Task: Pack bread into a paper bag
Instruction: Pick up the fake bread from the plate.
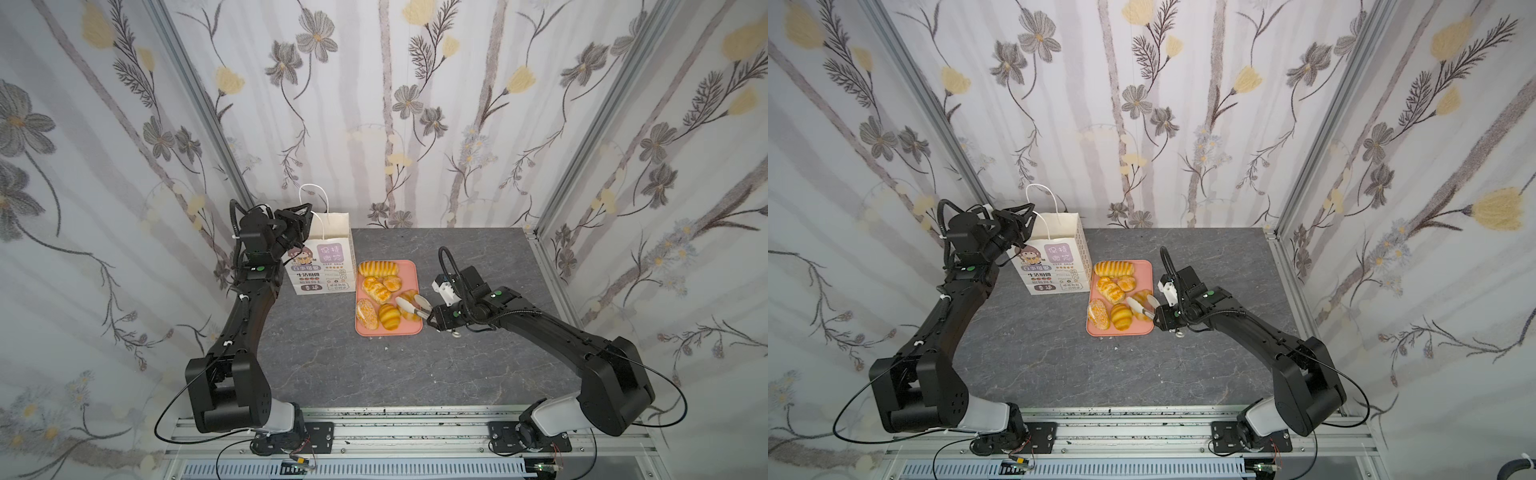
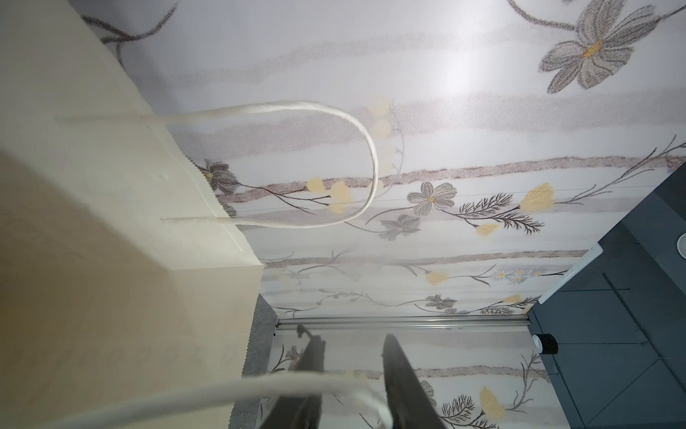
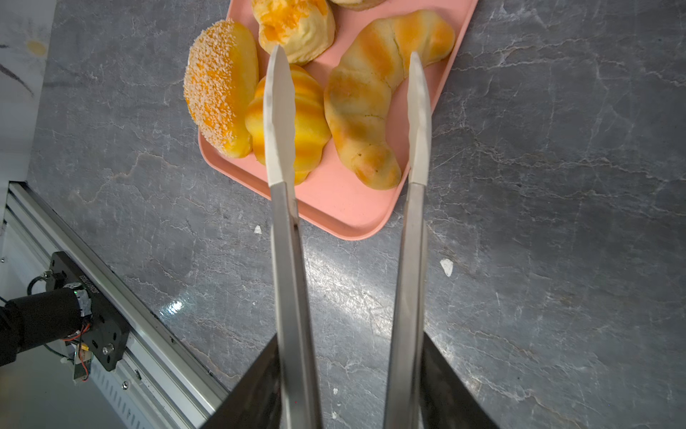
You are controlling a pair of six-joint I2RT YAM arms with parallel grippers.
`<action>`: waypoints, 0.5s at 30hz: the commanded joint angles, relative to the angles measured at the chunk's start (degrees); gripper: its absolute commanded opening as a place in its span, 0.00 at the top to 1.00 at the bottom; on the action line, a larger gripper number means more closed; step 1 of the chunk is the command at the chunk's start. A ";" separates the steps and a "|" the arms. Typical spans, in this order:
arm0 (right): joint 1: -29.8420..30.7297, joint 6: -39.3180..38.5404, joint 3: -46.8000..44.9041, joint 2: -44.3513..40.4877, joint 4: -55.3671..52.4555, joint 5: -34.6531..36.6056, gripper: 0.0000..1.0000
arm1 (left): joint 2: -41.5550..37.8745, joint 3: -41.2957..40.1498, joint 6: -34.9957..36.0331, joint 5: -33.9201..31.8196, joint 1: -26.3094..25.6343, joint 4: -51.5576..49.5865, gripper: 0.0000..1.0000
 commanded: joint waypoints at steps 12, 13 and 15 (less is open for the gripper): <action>3.98 0.26 2.65 6.74 -2.11 11.32 0.56 | -0.75 0.11 0.22 -0.10 0.08 1.65 0.68; 3.97 0.37 2.61 6.70 -1.91 11.32 0.59 | -0.74 0.05 0.22 -0.07 0.07 1.58 0.68; 4.06 0.37 2.59 6.35 -1.84 11.14 0.63 | -0.63 0.02 0.13 -0.09 0.08 1.65 0.67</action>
